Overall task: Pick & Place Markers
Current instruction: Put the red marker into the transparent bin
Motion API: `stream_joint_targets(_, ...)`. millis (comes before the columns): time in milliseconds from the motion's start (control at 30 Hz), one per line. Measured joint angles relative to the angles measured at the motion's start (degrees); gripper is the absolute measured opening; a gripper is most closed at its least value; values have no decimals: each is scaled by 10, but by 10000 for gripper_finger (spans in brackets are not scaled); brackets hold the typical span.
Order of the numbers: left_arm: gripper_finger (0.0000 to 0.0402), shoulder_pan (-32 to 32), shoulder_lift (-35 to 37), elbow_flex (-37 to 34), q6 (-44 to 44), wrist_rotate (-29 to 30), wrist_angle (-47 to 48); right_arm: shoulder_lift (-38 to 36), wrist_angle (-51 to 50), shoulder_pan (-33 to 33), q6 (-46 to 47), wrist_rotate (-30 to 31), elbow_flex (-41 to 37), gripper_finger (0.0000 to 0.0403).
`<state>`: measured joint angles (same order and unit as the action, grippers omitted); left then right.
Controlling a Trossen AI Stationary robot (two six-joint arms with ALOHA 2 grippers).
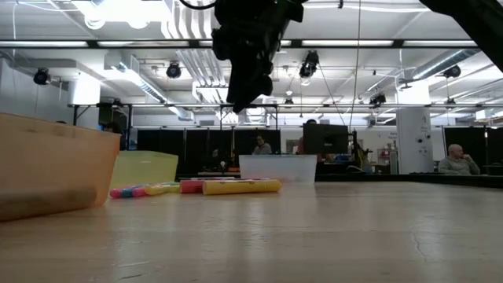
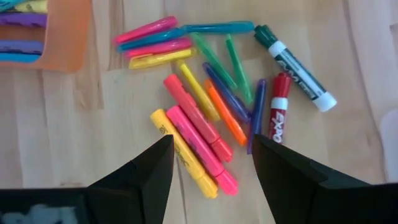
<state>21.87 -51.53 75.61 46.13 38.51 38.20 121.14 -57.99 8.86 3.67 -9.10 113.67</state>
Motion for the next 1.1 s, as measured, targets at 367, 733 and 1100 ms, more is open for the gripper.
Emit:
stream_joint_targets(367,181,0,0,0,9,-16,0,0,41,-15,37,1,-40,210)
stream_joint_targets(733,181,0,0,0,6,-16,0,0,60,-18,29,0,-50,210)
stream_joint_targets(1100,181,0,0,0,7,-16,11,1,89,-16,63,1,-93,210)
